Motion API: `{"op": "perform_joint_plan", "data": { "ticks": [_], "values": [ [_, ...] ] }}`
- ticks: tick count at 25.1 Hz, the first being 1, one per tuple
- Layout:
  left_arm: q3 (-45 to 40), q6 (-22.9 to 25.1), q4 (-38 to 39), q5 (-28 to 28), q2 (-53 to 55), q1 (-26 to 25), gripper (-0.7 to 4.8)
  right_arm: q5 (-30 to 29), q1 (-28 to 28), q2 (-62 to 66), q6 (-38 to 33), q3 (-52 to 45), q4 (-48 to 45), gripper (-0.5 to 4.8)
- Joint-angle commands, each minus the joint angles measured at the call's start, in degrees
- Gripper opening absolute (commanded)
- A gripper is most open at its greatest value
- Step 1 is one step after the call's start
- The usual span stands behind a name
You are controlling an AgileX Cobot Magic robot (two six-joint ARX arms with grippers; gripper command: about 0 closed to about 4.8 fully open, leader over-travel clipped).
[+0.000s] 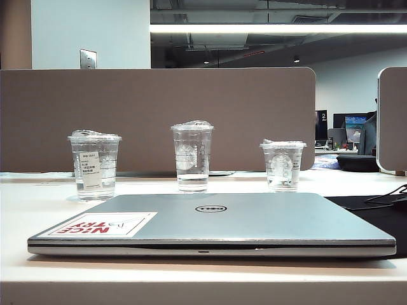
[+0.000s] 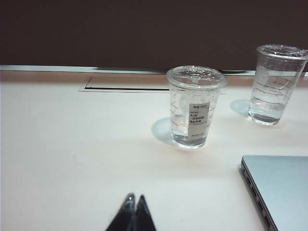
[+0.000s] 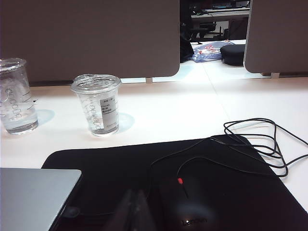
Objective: Pick up the coffee cup on the left and place it on the left side of the laptop.
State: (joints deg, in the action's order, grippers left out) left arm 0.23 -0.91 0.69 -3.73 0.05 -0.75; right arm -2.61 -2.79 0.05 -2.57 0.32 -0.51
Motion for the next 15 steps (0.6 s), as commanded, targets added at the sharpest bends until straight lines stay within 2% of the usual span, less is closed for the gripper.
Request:
{"op": "perform_joint_plan", "data": {
  "ticks": [1,11,15],
  "values": [
    [0.17,0.04,-0.70,-0.15,0.02,-0.04,-0.05,0.04,-0.09,-0.11,0.00,-0.24,-0.98,-0.05],
    [0.17,0.04,-0.72,-0.15,0.02,-0.04,-0.05,0.07,0.17,-0.11,0.00,-0.24,-0.98,-0.05],
    [0.17,0.02,-0.72,-0.17,0.00,-0.04,-0.05,0.09,7.65,3.74,0.00,-0.24,-1.01,-0.05]
  ]
}}
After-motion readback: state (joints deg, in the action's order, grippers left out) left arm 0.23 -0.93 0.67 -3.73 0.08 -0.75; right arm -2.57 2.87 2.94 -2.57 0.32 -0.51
